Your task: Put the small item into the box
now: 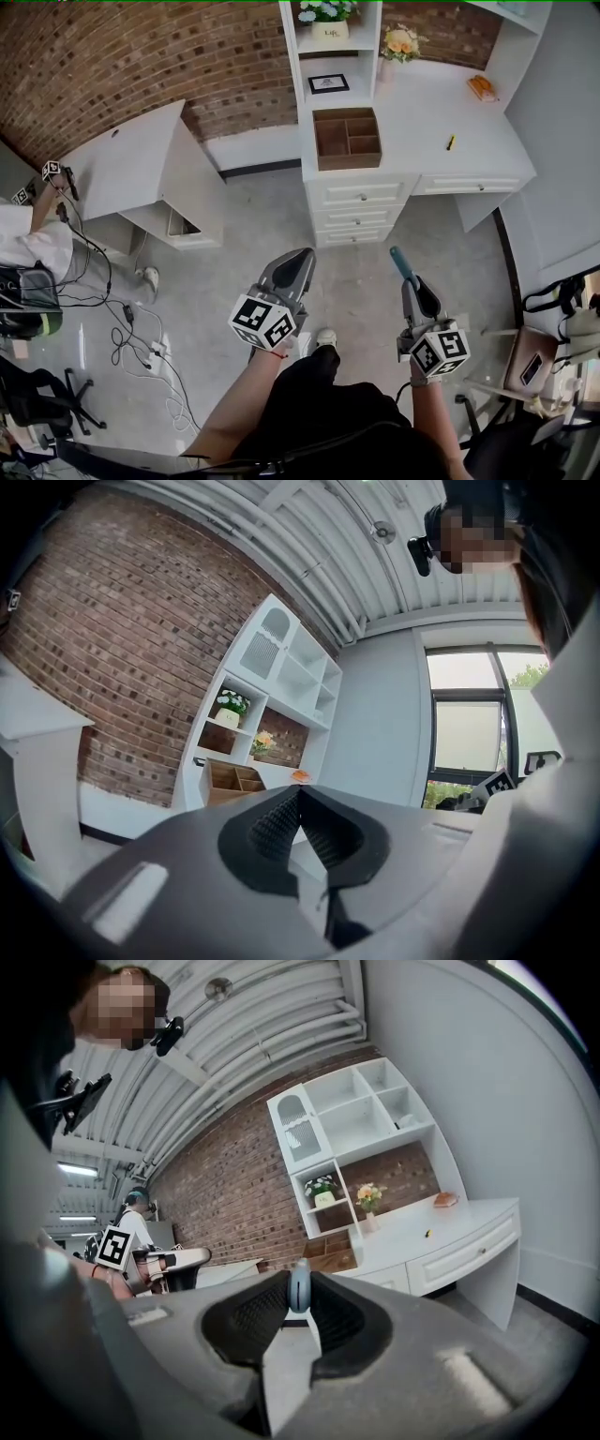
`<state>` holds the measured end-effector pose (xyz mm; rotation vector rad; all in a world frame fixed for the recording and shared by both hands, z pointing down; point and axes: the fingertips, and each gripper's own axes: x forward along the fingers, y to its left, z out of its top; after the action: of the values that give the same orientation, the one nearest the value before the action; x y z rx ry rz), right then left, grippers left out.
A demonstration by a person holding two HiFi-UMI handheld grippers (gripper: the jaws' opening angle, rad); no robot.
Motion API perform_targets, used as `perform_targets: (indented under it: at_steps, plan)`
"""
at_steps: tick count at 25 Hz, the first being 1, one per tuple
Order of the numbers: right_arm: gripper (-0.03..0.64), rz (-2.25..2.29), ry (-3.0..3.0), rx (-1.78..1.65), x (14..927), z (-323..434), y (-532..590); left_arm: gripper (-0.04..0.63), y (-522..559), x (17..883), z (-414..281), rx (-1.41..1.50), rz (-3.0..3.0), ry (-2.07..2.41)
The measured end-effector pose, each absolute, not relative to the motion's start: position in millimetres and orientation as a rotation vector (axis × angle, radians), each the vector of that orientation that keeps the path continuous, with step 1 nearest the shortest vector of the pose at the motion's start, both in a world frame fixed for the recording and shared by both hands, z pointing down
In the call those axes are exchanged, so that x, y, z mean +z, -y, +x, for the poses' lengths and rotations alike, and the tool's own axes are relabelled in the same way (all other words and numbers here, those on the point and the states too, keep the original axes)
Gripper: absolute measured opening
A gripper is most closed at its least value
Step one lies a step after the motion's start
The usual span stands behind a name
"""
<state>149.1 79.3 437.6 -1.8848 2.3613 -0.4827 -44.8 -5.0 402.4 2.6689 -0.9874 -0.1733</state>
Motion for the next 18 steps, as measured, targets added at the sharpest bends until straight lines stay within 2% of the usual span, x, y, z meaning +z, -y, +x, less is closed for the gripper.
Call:
perform_targets:
  at_steps: [18]
  plan:
    - [0.069, -1.865, -2.380, -0.474, 449.0, 138.0, 37.3, 0.003, 115.3, 420.6, -61.5, -0.189, 2.648, 1.013]
